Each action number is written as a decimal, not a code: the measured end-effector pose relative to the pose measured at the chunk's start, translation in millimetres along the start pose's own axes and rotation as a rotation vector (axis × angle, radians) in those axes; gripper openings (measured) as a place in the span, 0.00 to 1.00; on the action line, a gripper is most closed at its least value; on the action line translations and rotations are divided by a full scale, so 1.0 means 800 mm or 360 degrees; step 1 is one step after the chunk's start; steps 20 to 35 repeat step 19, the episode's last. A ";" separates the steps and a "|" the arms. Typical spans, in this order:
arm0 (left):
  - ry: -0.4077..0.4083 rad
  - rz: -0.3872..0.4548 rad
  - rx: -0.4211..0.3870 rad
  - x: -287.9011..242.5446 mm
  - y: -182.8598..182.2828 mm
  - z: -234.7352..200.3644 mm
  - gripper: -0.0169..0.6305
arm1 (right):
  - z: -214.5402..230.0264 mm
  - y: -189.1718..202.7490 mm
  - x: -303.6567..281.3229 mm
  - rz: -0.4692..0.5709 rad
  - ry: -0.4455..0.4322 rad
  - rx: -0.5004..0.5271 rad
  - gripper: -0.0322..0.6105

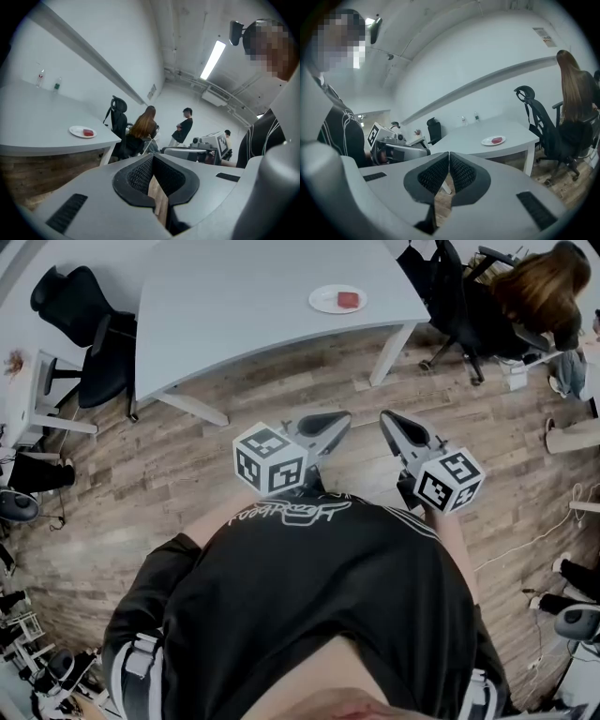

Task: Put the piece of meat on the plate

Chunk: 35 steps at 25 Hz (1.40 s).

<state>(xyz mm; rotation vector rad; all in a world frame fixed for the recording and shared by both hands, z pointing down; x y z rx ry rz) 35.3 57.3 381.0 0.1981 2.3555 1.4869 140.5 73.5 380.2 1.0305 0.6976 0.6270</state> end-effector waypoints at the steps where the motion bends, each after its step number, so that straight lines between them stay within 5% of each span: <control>1: -0.0001 -0.0002 -0.0001 0.000 0.001 0.001 0.04 | -0.001 0.001 0.002 0.0003 -0.0002 -0.0006 0.07; 35: -0.0046 -0.0015 0.0101 0.013 0.028 0.001 0.04 | -0.011 0.026 0.002 -0.0048 -0.0031 -0.0060 0.07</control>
Point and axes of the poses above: the fingertips, and each gripper's own axes: x backward along the fingers, z to its right, y out of its underside, the point moved 3 cm from there along x, backward along the fingers, and after that the axes turned 2 degrees about -x, right-handed, at the moved point
